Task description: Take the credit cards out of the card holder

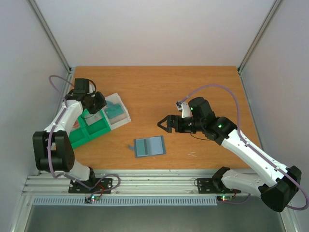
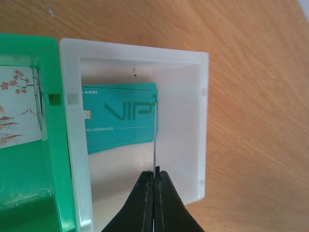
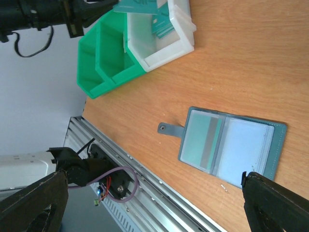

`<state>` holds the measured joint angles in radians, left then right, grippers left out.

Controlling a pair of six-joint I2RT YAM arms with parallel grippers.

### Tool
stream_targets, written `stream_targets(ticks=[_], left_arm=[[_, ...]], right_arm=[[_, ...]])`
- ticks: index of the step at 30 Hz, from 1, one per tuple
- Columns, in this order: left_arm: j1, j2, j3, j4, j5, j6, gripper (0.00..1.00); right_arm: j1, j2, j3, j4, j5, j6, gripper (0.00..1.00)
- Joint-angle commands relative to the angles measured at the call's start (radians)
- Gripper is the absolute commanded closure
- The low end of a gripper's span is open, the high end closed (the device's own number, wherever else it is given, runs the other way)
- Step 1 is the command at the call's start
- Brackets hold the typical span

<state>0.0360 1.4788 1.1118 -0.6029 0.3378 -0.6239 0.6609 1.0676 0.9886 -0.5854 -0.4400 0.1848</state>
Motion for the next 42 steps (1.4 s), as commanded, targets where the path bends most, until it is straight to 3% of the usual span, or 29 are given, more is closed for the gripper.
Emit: stream_targets(ticks=[1,26,42], left_arm=[[0.002,0.078,0.042,0.039,0.003,0.029,1.0],[0.001,0.231,0.059,0.131,0.034,0.029,0.99],[0.002,0.259,0.065,0.112,0.012,0.037,0.84]], right_arm=[[-0.003,-0.017,0.042,-0.015,0.018,-0.013,0.02],[-0.003,-0.037,0.053,-0.036,0.059,-0.017,0.01],[-0.003,-0.017,0.042,-0.028,0.058,-0.012,0.02]])
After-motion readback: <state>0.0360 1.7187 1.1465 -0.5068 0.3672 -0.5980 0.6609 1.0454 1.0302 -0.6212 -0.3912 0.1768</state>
